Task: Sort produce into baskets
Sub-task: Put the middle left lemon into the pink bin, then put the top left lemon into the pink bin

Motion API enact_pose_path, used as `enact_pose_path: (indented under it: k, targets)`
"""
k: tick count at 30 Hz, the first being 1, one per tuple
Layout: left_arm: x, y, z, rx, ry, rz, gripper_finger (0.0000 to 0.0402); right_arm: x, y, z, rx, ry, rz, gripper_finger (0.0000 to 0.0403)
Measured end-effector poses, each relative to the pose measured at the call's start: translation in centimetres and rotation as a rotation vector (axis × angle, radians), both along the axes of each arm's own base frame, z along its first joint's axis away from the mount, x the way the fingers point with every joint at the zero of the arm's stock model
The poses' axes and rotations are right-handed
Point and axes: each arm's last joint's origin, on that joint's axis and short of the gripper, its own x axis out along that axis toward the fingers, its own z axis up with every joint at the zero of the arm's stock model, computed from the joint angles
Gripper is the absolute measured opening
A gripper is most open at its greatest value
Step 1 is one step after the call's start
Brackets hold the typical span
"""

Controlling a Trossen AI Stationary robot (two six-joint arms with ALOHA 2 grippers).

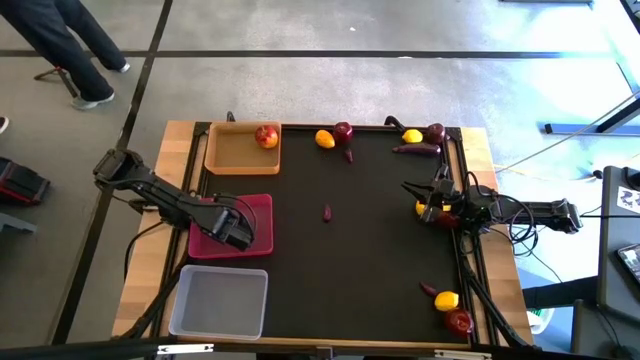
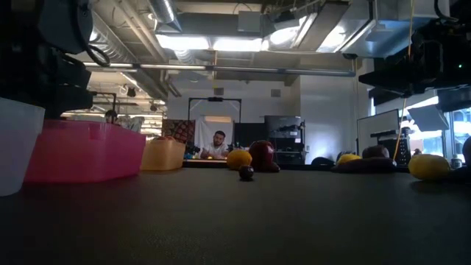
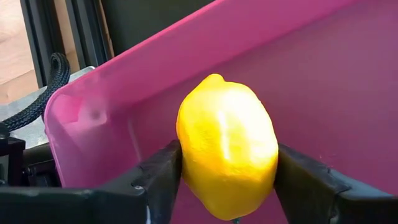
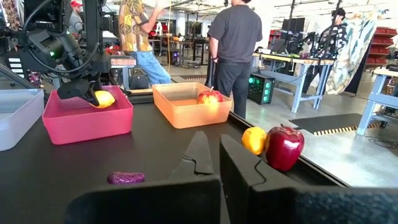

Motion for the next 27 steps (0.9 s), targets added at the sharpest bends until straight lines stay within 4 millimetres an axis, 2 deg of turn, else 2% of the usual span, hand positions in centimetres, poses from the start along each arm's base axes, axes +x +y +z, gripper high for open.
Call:
enact_pose_path:
  k: [6,15,21,27]
  targets:
    - [0.0,0.0,0.0,0.000,0.002,-0.003,0.0275,0.0,0.0,0.0,0.000,0.000,0.000,0.0001]
    - [0.1,0.0,0.2,-0.006,0.004,-0.024,0.0280,0.0,0.0,0.0,0.000,0.000,0.000,0.0001]
    - [1.2,-0.4,1.6,-0.026,-0.035,-0.059,0.0280,0.0,0.0,0.0,0.020,-0.008,0.001,0.0001]
    - [2.8,-0.9,4.1,0.005,-0.134,-0.127,0.0280,0.0,0.0,0.0,0.020,-0.009,0.001,0.0001]
